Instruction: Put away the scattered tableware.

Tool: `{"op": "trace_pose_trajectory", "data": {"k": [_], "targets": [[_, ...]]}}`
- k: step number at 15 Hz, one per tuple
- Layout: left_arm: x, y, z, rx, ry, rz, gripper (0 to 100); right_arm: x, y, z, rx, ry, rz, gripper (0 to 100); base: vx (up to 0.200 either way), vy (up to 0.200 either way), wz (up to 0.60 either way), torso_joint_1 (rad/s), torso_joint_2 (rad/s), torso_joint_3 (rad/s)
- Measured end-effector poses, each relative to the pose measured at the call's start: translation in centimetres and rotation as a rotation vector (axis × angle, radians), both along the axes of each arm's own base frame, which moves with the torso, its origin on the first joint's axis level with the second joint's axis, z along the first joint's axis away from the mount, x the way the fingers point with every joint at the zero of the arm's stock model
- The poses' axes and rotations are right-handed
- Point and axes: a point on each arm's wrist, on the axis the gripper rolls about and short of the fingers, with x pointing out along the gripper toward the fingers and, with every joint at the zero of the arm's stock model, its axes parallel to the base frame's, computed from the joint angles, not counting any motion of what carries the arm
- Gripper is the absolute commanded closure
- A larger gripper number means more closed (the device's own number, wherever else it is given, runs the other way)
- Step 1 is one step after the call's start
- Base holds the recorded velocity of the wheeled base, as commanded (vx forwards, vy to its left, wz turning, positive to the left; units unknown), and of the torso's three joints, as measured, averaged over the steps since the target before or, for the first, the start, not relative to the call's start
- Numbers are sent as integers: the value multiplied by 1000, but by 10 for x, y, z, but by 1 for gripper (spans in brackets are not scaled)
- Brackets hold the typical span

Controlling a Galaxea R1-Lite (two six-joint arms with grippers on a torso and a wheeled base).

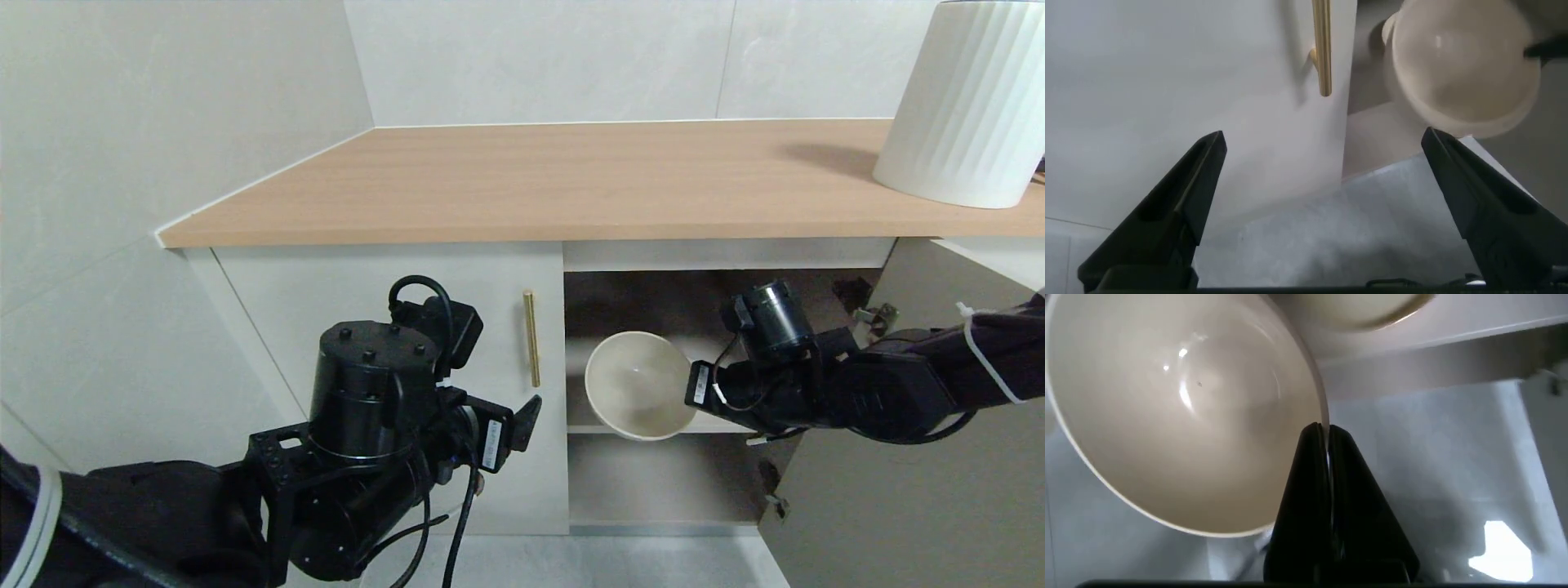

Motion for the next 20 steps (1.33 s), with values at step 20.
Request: {"op": "trace_pose_trajectory", "data": {"k": [20], "targets": [[2, 0, -4, 7, 9, 5, 0, 100, -30, -58, 25, -6, -399, 100, 0, 0, 0, 0, 0, 0]]}}
